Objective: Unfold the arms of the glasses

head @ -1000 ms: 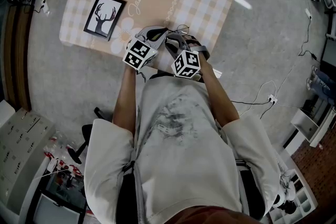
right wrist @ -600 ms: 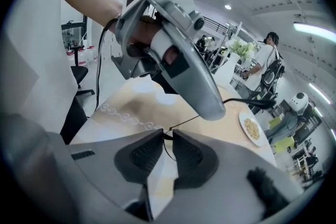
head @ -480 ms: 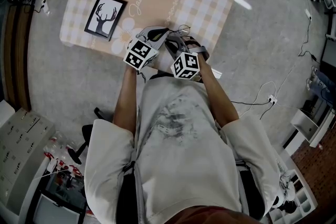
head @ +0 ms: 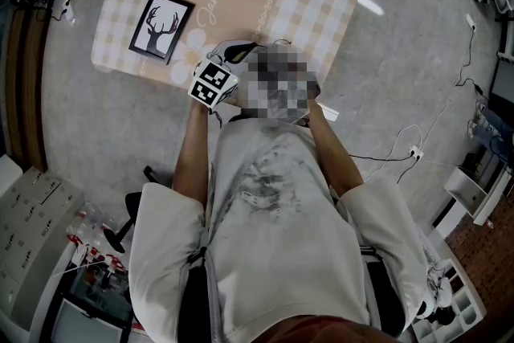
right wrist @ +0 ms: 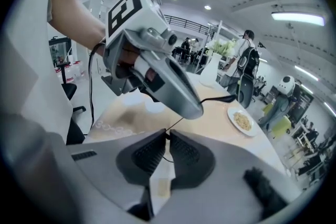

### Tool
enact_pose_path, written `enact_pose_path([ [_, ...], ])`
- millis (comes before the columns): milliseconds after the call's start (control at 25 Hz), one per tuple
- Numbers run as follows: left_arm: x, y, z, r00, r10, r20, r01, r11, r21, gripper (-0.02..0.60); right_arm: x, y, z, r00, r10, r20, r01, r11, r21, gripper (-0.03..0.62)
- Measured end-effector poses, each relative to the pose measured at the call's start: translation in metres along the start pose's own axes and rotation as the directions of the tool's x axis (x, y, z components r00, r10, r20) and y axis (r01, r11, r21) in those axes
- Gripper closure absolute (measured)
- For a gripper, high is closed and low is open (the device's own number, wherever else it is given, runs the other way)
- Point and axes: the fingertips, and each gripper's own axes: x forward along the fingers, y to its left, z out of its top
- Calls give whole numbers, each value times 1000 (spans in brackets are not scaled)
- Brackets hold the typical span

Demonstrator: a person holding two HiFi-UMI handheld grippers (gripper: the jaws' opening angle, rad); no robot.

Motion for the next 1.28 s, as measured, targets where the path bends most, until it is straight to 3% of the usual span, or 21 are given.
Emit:
enact_pose_path([
  [1280,-4,-4,0,1000,-3,6,3,1000,0,572,-49,-49,8,975,-220,15,218,972,89,571],
])
